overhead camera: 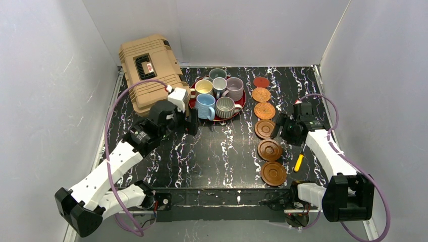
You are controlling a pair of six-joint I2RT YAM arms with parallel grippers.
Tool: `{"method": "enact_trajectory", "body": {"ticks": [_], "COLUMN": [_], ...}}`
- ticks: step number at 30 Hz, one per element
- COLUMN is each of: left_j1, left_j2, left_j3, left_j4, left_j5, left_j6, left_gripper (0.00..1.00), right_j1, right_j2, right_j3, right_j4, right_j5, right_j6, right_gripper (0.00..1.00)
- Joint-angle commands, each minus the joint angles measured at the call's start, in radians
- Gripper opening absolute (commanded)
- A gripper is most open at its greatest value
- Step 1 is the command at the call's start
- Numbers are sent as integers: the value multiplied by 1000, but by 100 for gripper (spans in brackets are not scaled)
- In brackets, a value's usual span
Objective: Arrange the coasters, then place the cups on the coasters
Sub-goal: Move the coaster to the corner of the board, then pick up the cup from the tray.
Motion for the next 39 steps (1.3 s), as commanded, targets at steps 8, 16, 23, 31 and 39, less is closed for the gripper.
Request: {"method": "enact_trajectory", "body": {"ticks": [8,16,23,31,39], "left_j1": [6,6,6,6,6], "left_j2": [100,39,35,24,17], "left_j3": [142,45,43,44,48], "left_j4": [163,214,205,204,196], "left_j5": [4,4,-5,13,12], "left_j6": [50,24,7,-6,-8], "left_gripper": [98,98,98,98,98], "right_j1": [339,466,499,514,516], "right_j2": [212,537,710,824,854], "right_j3": [387,749,903,1008,1028], "right_j4": [-11,22,122,181,244], "right_j5": [227,256,279,276,333], "right_j6": [65,70,164,225,259], "right_gripper": [80,68,66,65,64]}}
